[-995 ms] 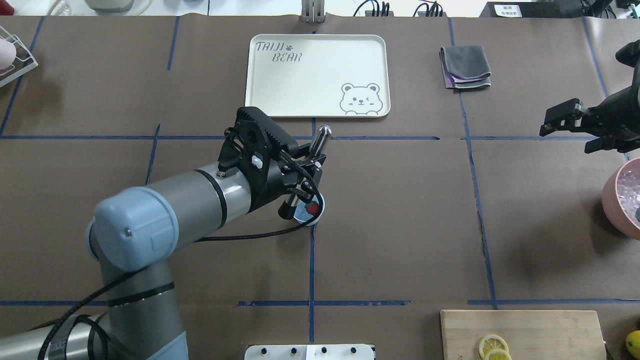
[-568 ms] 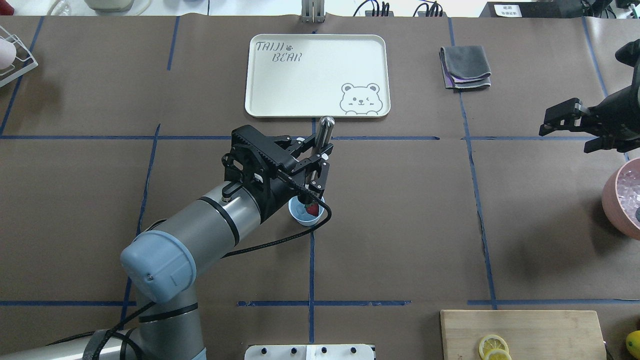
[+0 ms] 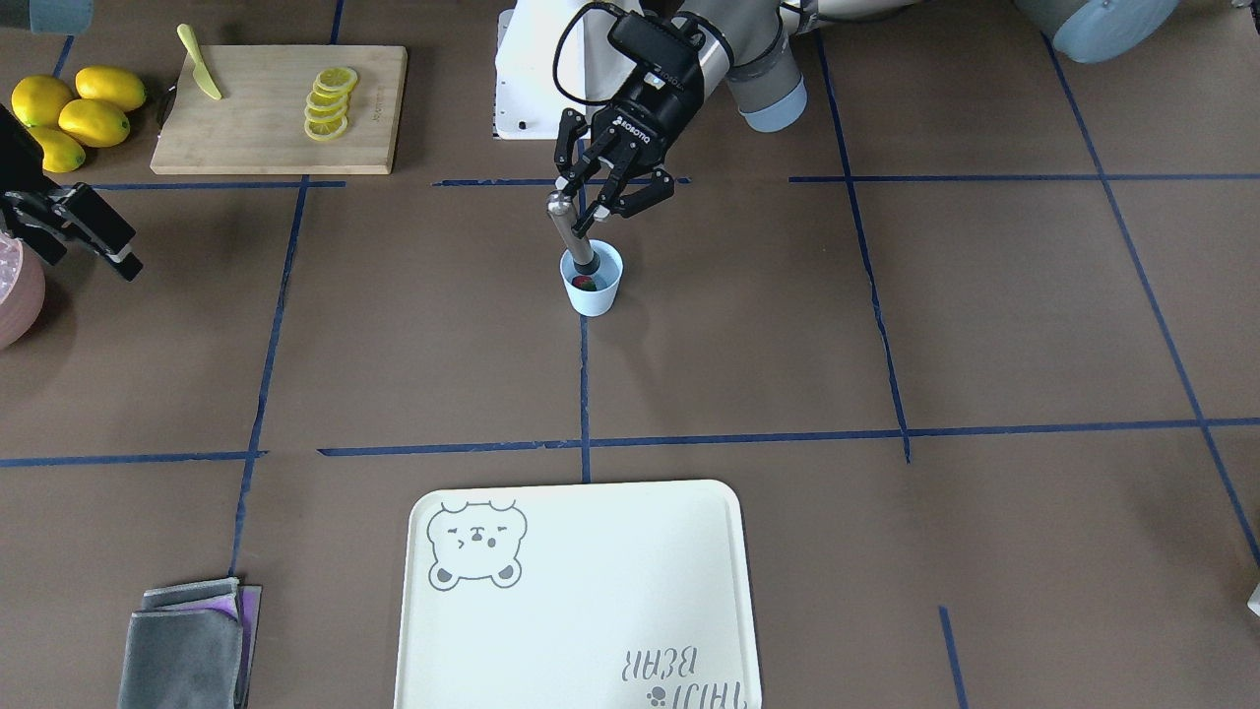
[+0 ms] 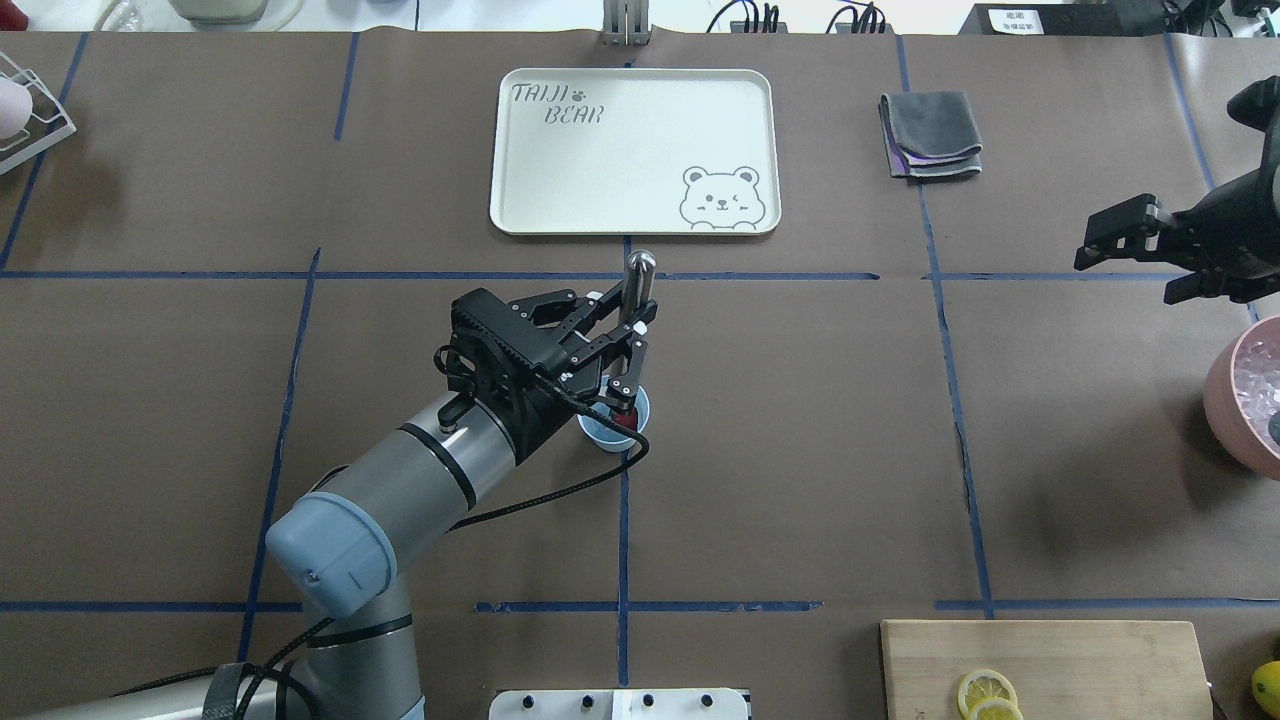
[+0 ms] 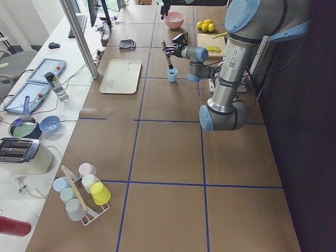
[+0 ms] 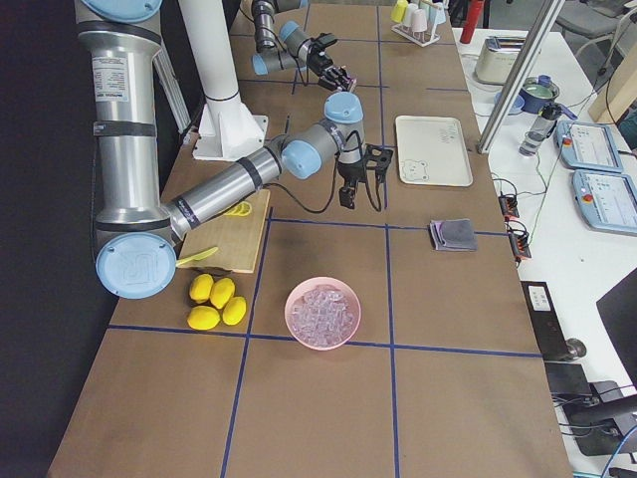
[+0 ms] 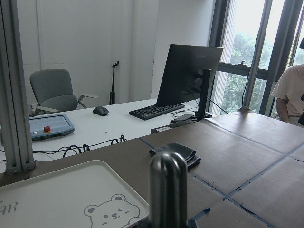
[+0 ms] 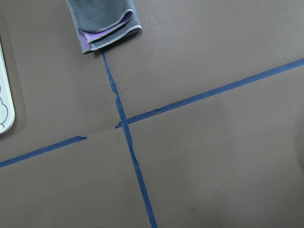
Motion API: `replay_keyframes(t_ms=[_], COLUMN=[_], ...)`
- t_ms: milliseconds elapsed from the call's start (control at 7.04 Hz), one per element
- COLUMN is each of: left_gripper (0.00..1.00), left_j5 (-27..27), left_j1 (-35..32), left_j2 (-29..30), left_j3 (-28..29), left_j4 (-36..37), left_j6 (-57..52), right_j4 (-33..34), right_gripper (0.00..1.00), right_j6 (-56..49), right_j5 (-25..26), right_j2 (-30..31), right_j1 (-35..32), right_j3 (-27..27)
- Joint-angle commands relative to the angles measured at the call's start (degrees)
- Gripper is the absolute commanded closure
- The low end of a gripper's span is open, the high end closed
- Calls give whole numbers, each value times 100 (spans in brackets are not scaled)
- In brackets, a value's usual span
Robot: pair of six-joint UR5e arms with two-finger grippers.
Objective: Mash ice and strawberries in cup
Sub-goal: 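Press the muddler down on the ice and strawberry with the left gripper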
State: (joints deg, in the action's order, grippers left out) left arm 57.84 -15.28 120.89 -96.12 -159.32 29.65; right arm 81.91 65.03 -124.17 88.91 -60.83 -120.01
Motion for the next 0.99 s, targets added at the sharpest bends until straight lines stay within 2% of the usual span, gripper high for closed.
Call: replay_keyframes(t_ms=[0,426,568,853], left_gripper=[100,100,100,100], left_j5=[-19,-10,-10,-10], left_j1=[60,130,139,148], left_j2=[-21,-12,-21,-12], left_j3=[102,408,627,665], left_j4=[-82,-178,-431,-495], left_j6=[-3,-3,-3,-3], right_j4=[0,0,0,0], right_gripper=[0,0,0,0], right_j6=[1,1,1,1], right_j5=[-2,-11,-11,-11], right_j2=[-5,-5,-5,-5], right_j1=[-8,-8,-8,1], right_j3=[-5,-13,-5,-14])
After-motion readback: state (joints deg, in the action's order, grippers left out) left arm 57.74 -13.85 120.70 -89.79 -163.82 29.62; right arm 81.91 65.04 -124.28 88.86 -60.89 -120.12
